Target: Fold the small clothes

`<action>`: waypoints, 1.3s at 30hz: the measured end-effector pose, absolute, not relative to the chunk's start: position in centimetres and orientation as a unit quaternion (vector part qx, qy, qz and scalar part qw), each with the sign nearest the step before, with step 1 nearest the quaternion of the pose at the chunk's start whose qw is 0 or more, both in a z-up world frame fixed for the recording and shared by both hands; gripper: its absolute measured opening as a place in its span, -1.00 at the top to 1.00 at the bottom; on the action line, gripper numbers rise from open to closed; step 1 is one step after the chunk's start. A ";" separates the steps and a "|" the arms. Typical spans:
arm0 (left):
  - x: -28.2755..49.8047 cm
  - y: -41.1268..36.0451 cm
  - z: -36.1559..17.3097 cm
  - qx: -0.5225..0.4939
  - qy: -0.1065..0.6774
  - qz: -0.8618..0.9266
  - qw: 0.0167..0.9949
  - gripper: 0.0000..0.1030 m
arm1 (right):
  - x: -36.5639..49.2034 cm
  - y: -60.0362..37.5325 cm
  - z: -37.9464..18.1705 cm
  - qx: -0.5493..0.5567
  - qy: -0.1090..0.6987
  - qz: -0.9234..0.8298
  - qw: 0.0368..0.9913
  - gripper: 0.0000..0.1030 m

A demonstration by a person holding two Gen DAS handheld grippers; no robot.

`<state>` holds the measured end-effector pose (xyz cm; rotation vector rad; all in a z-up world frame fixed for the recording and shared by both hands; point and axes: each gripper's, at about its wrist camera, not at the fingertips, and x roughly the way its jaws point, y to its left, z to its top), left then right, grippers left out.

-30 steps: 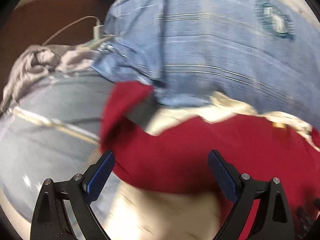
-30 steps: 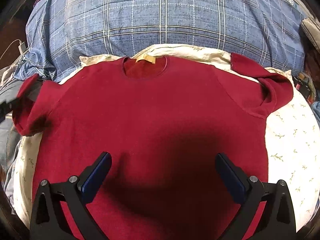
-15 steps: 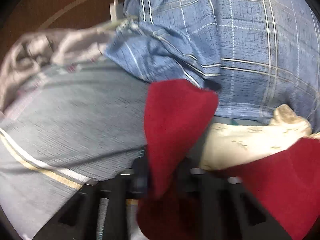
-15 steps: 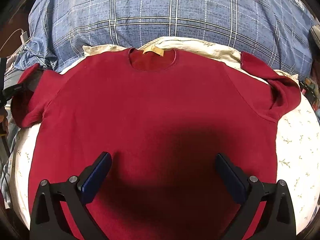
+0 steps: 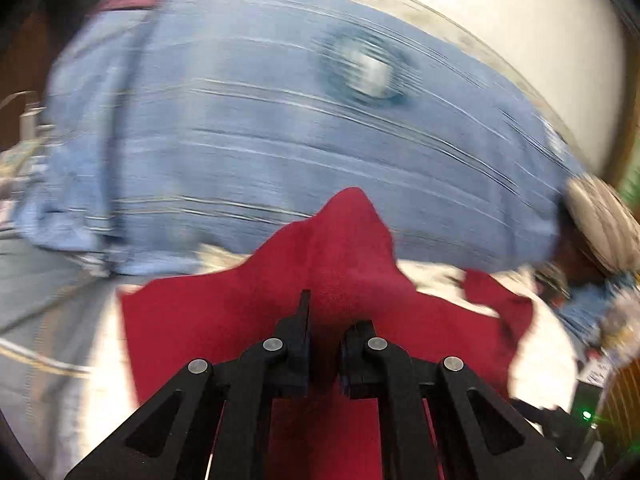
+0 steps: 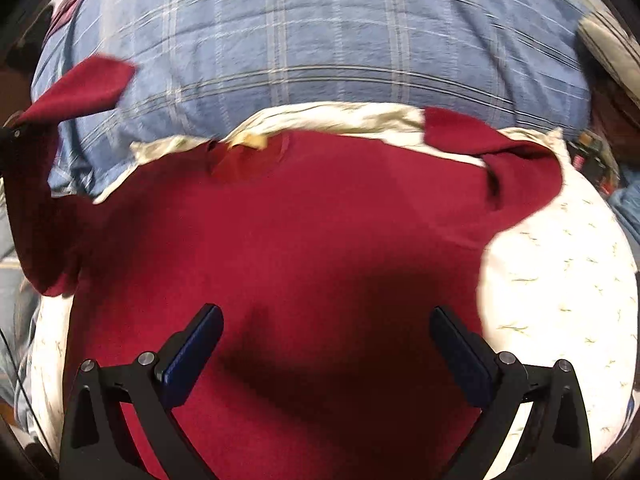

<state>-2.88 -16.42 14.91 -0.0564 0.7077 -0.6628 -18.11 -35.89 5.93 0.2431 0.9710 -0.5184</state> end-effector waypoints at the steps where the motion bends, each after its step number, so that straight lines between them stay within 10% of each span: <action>1: -3.3 -17.7 14.1 -0.026 0.348 -0.331 0.877 0.76 | -18.6 -36.6 6.1 0.120 0.457 -0.254 0.844 -0.99; 5: -4.6 -23.2 8.7 0.009 0.411 -0.365 0.835 -0.15 | -20.0 -38.8 6.8 0.127 0.449 -0.281 0.839 -0.99; 10: -4.9 -21.5 7.9 0.041 0.418 -0.344 0.840 -0.14 | -21.1 -40.7 7.6 0.118 0.436 -0.279 0.847 -0.99; 15: -6.7 -13.5 11.0 0.011 0.385 -0.242 0.891 -0.59 | -20.3 -42.5 8.1 0.162 0.403 -0.236 0.869 -0.96; 27: -3.1 -9.5 5.9 -0.006 0.417 -0.119 0.901 -0.59 | -11.5 -43.3 2.7 0.092 0.484 -0.208 0.845 0.02; 30: -3.1 -8.9 6.3 -0.005 0.411 -0.113 0.904 -0.59 | -11.7 -41.5 3.6 0.028 0.469 -0.196 0.861 0.93; 39: -3.6 -8.2 6.4 -0.028 0.396 -0.107 0.911 -0.59 | -11.9 -43.5 6.9 0.011 0.406 -0.285 0.868 0.90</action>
